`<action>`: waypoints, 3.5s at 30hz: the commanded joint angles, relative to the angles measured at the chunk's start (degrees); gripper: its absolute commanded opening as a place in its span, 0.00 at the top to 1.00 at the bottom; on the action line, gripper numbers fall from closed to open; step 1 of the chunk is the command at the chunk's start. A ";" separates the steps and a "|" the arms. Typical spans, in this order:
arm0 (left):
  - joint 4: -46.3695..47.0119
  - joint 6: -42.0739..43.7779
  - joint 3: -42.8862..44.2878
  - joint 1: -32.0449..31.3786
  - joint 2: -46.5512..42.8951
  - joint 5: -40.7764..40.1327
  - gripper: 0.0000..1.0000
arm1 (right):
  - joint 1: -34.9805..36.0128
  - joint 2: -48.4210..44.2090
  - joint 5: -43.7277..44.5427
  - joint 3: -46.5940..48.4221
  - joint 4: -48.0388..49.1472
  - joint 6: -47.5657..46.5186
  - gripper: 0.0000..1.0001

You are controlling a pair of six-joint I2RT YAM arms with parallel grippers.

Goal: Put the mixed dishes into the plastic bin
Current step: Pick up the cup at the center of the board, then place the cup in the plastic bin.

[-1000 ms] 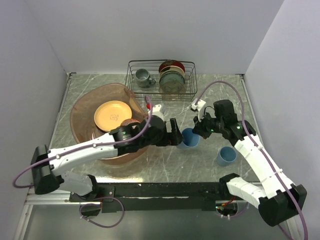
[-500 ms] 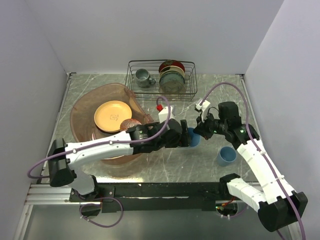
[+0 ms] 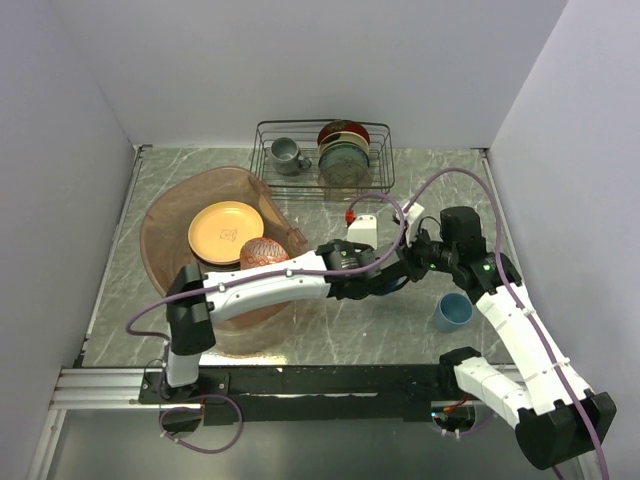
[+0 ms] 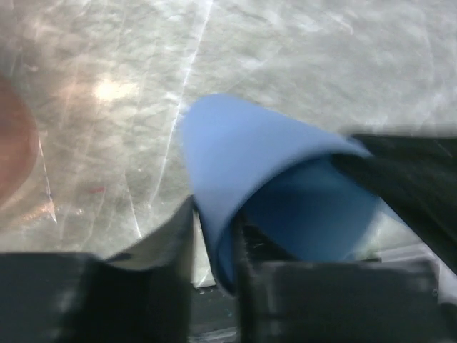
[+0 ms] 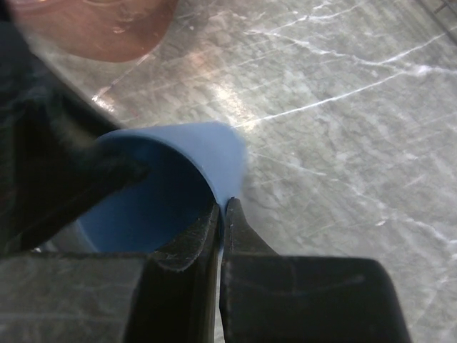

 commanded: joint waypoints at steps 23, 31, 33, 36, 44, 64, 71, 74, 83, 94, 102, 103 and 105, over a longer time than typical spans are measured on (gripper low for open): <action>6.68 4.46 -24.64 5.07 -33.47 -5.96 0.99 | -15.51 -7.49 -18.63 -5.08 7.88 0.47 0.00; 9.23 7.36 -29.48 10.08 -42.70 -3.85 0.99 | -18.93 -9.51 -24.96 -7.56 8.59 -1.02 0.00; 7.91 6.75 -29.66 11.14 -44.11 -4.81 0.99 | -19.02 -9.25 -24.61 -8.26 9.21 -0.85 0.00; 7.03 5.78 -30.97 13.07 -48.15 -6.66 0.99 | -19.37 -9.16 -24.09 -10.19 10.79 -0.76 0.00; 0.01 1.82 -33.53 19.13 -57.56 -15.09 0.99 | -19.99 -7.66 -23.03 -11.42 11.76 -0.67 0.00; -1.94 -6.18 -45.03 43.20 -56.51 -3.42 0.99 | -20.34 -8.89 -22.06 -12.22 12.46 -0.23 0.00; -5.18 -9.69 -45.22 49.11 -52.91 6.07 0.99 | -20.25 -8.63 -22.06 -11.95 12.29 -0.23 0.00; -7.37 -9.61 -43.82 49.72 -50.89 8.54 0.99 | -20.25 -8.81 -22.06 -11.95 12.20 -0.32 0.00; -11.25 -7.94 -42.67 50.25 -45.79 13.72 0.99 | -20.25 -9.25 -21.98 -11.60 12.02 -0.41 0.00; -11.51 -6.79 -43.55 50.78 -41.13 17.42 0.99 | -20.25 -9.69 -21.97 -11.43 11.67 -0.41 0.00; -11.87 -5.65 -43.02 52.09 -39.11 16.98 0.95 | -20.25 -9.86 -21.97 -11.43 11.50 -0.41 0.00; -11.78 -5.56 -43.19 52.27 -39.10 17.33 0.94 | -20.25 -9.86 -21.97 -11.34 11.50 -0.41 0.00; -11.69 -5.39 -43.37 52.62 -39.19 17.51 0.69 | -20.34 -9.86 -21.97 -11.43 11.58 -0.50 0.00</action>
